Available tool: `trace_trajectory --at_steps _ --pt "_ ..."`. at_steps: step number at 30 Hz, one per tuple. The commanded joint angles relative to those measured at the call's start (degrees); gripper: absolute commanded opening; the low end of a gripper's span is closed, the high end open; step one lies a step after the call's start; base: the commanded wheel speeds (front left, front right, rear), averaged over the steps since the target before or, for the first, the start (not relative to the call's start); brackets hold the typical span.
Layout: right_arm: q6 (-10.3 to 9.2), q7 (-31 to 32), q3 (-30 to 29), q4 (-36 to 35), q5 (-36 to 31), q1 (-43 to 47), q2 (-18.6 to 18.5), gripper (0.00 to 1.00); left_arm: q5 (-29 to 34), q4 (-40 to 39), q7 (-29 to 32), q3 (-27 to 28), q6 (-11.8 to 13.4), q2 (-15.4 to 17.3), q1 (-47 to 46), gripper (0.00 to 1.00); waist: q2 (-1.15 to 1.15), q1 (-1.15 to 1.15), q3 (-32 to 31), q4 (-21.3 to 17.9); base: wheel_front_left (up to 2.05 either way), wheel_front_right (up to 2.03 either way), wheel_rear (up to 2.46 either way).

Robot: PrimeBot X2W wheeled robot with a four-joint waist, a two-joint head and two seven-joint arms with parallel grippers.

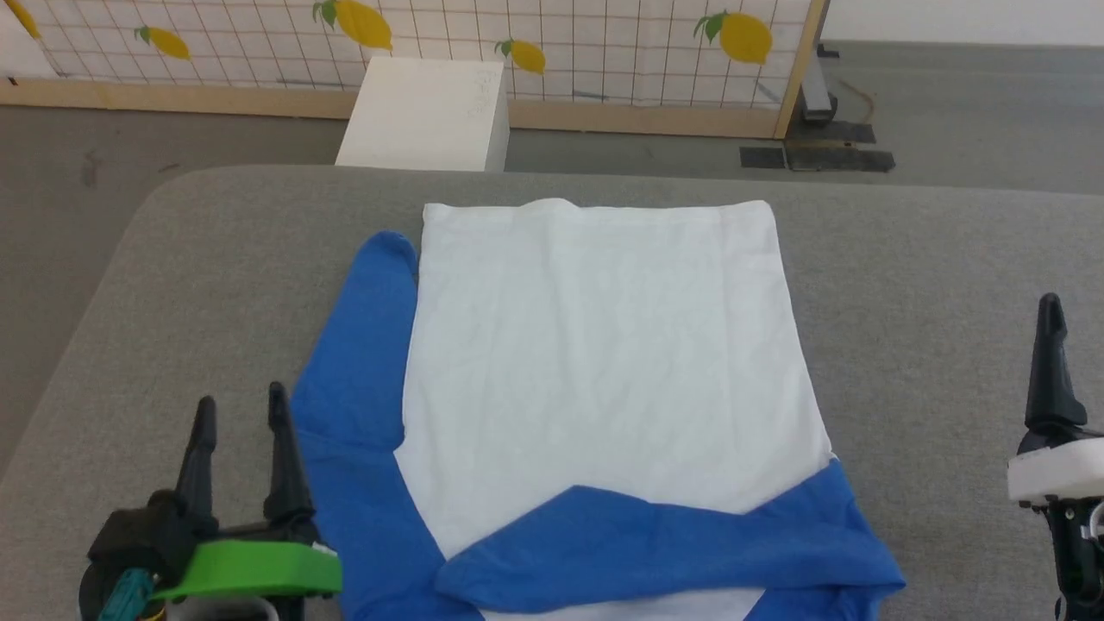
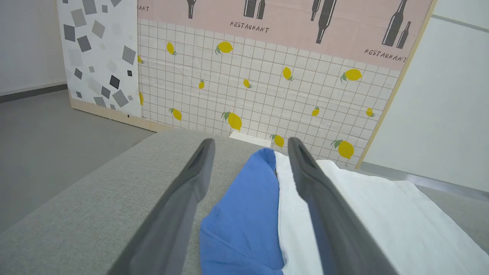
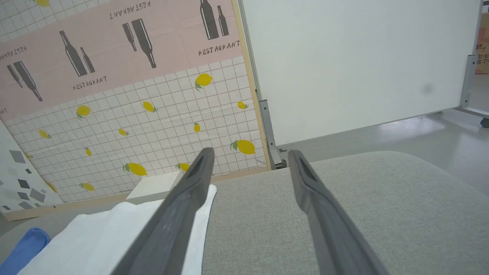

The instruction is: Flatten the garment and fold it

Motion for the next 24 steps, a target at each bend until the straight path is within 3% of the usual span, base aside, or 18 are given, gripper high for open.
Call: trace_trajectory --at_steps 1,5,13,20,24 --pt "-0.08 0.28 -0.32 -1.09 -0.46 0.98 0.45 1.00 0.00 1.30 -0.21 -0.42 -0.64 -0.10 -2.50 1.00 0.00 0.00 1.11 0.04 0.00 0.00 0.00" --pt "-0.08 1.20 -1.27 -3.32 -0.54 1.57 0.95 1.00 -0.25 6.39 1.30 -1.40 -1.57 0.98 -8.88 1.00 0.00 0.00 3.52 -0.12 0.00 0.00 0.00" --pt "-0.08 3.26 -1.56 -7.34 -0.28 -1.02 1.03 1.00 -1.79 17.23 10.90 -2.15 -3.99 7.49 -28.85 1.00 0.00 0.00 11.11 -1.81 0.00 0.00 0.00" --pt "-0.08 3.79 -0.95 -8.49 0.14 -3.68 0.57 1.00 -3.31 26.26 24.95 -3.71 -5.12 13.57 -45.25 1.00 0.00 0.00 17.49 -4.25 0.00 0.00 0.00" --pt "-0.08 3.90 -1.07 -9.07 0.47 -4.63 0.31 1.00 -4.40 28.86 36.09 -5.89 -5.62 16.68 -52.93 1.00 0.00 0.00 20.96 -5.32 0.00 0.00 0.00"
